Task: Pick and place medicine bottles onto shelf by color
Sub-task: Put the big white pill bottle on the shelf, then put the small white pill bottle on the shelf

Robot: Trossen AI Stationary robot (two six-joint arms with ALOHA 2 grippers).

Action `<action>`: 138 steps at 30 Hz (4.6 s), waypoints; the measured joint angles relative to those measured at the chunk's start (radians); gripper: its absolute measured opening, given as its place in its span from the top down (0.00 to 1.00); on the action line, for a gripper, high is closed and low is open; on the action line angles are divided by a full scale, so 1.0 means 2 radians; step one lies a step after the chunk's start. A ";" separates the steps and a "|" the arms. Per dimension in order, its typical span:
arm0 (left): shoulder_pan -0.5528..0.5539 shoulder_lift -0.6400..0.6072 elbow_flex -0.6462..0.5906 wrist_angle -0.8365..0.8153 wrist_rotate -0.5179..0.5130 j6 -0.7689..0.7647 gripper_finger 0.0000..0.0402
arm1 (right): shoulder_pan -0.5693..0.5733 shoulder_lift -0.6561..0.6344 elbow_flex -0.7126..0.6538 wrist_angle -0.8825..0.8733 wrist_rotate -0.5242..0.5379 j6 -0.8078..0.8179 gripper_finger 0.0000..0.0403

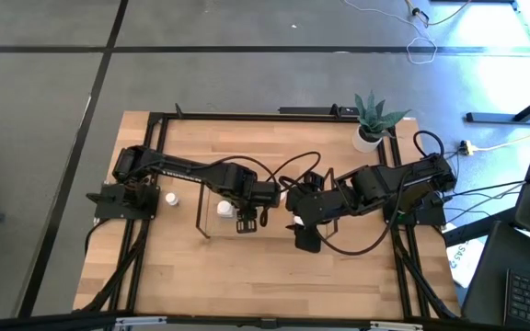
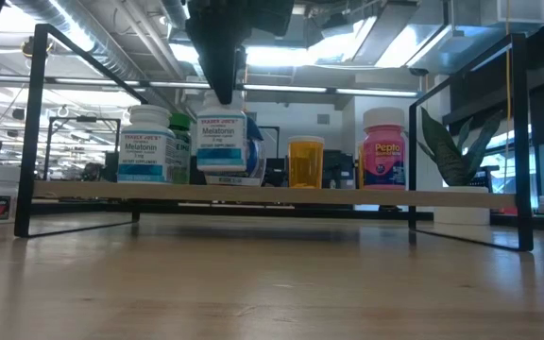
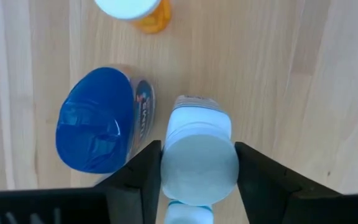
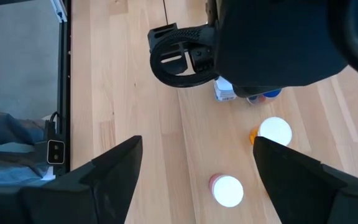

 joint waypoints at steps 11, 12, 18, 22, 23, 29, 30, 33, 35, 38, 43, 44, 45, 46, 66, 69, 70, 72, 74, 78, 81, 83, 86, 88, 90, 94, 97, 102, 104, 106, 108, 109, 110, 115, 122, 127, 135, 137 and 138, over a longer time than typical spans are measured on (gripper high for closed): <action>-0.004 0.000 -0.034 0.020 0.002 -0.007 0.61 | 0.000 0.000 0.000 0.002 0.001 -0.001 0.24; -0.004 0.000 -0.036 0.023 0.002 -0.008 0.61 | 0.000 0.000 0.000 0.004 0.001 0.000 0.24; -0.004 0.000 -0.038 0.031 0.004 -0.008 0.61 | 0.000 0.000 0.000 0.007 0.001 0.000 0.24; -0.004 0.000 -0.038 0.031 0.004 -0.009 0.60 | 0.000 0.000 0.000 0.007 0.001 0.000 0.24; -0.004 0.000 -0.038 0.031 0.004 -0.009 0.60 | 0.000 0.000 0.000 0.007 0.001 0.000 0.24; -0.004 0.000 -0.038 0.031 0.003 0.002 0.57 | 0.000 0.000 0.000 0.007 0.001 -0.001 0.24; -0.004 0.000 -0.038 0.031 0.003 0.004 0.57 | 0.000 0.000 0.000 0.007 0.001 0.000 0.24; -0.004 0.000 -0.038 0.031 0.003 0.004 0.56 | 0.000 0.000 0.000 0.007 0.001 0.000 0.24; -0.004 0.000 -0.038 0.031 0.003 0.004 0.56 | 0.000 0.000 0.000 0.007 0.001 0.000 0.24; -0.004 0.000 -0.038 0.031 0.003 0.005 0.56 | 0.000 0.000 0.000 0.007 0.001 0.000 0.24; -0.004 0.000 -0.038 0.031 0.002 0.006 0.54 | 0.000 0.000 0.000 0.007 0.001 0.000 0.24; -0.004 0.000 -0.038 0.031 0.002 0.005 0.53 | 0.000 0.000 0.000 0.007 0.001 0.000 0.24; -0.004 0.000 -0.038 0.031 0.002 0.006 0.52 | 0.000 0.000 0.000 0.007 0.001 0.000 0.24; -0.004 0.000 -0.038 0.030 0.001 0.006 0.51 | 0.000 0.000 0.000 0.007 0.001 0.000 0.24; -0.008 -0.046 -0.039 0.028 -0.013 0.042 0.44 | 0.000 0.000 0.000 0.010 0.001 0.000 0.24; -0.014 -0.059 -0.039 0.026 -0.025 0.047 0.44 | 0.000 0.000 0.000 0.010 0.001 0.000 0.24; -0.016 -0.063 -0.039 0.025 -0.031 0.048 0.44 | 0.000 0.000 0.000 0.011 0.001 0.000 0.24; -0.020 -0.074 -0.039 0.022 -0.045 0.049 0.44 | 0.000 0.000 0.000 0.011 0.001 0.000 0.24; -0.025 -0.090 -0.039 0.015 -0.054 0.048 0.44 | 0.000 0.000 0.000 0.011 0.002 0.000 0.24; -0.036 -0.117 -0.038 -0.003 -0.064 0.038 0.44 | 0.000 0.000 0.000 0.012 0.002 0.000 0.24; -0.049 -0.141 -0.038 -0.023 -0.080 0.014 0.44 | 0.000 0.000 0.000 0.015 0.002 0.000 0.24; -0.061 -0.154 -0.038 -0.042 -0.093 -0.012 0.44 | 0.000 0.000 0.000 0.016 0.002 0.000 0.24; -0.082 -0.175 -0.038 -0.081 -0.115 -0.061 0.44 | 0.000 0.000 0.000 0.018 0.002 0.000 0.24; -0.098 -0.187 -0.038 -0.122 -0.120 -0.109 0.44 | 0.000 0.000 0.000 0.019 0.002 0.000 0.24; -0.113 -0.195 -0.038 -0.159 -0.122 -0.160 0.44 | 0.000 0.000 0.000 0.022 0.002 0.000 0.24; -0.138 -0.203 -0.038 -0.227 -0.124 -0.265 0.44 | 0.000 0.000 0.000 0.027 0.002 0.000 0.24; -0.151 -0.215 -0.055 -0.224 -0.134 -0.318 0.44 | 0.000 0.000 0.000 0.030 0.002 0.000 0.24; -0.167 -0.271 -0.117 -0.232 -0.105 -0.404 0.45 | 0.000 0.000 0.000 0.034 0.002 0.000 0.24; -0.173 -0.291 -0.143 -0.225 -0.107 -0.429 0.45 | 0.000 0.000 0.000 0.034 0.002 0.000 0.24; -0.175 -0.315 -0.162 -0.226 -0.103 -0.441 0.45 | 0.000 0.000 0.000 0.034 0.002 0.000 0.24; -0.175 -0.336 -0.181 -0.227 -0.087 -0.447 0.45 | 0.000 0.000 0.000 0.034 0.002 0.000 0.24; -0.174 -0.346 -0.190 -0.228 -0.078 -0.451 0.45 | 0.000 0.000 0.000 0.034 0.002 0.000 0.24; -0.174 -0.355 -0.199 -0.228 -0.071 -0.453 0.45 | 0.000 0.000 0.000 0.034 0.002 0.000 0.24; -0.163 -0.377 -0.247 -0.226 -0.042 -0.452 0.45 | 0.000 0.000 0.000 0.034 0.002 0.000 0.24; -0.151 -0.381 -0.297 -0.219 -0.034 -0.435 0.45 | 0.000 0.000 0.000 0.034 0.002 0.000 0.24; -0.137 -0.381 -0.326 -0.196 -0.029 -0.407 0.45 | 0.000 0.000 0.000 0.034 0.002 0.000 0.24; -0.112 -0.381 -0.392 -0.138 -0.009 -0.363 0.45 | 0.000 0.000 0.000 0.034 0.002 0.000 0.24; -0.103 -0.381 -0.402 -0.128 -0.009 -0.351 0.45 | 0.000 0.000 0.000 0.034 0.002 0.000 0.24; -0.098 -0.381 -0.407 -0.125 -0.011 -0.347 0.45 | 0.000 0.000 0.000 0.034 0.002 0.000 0.24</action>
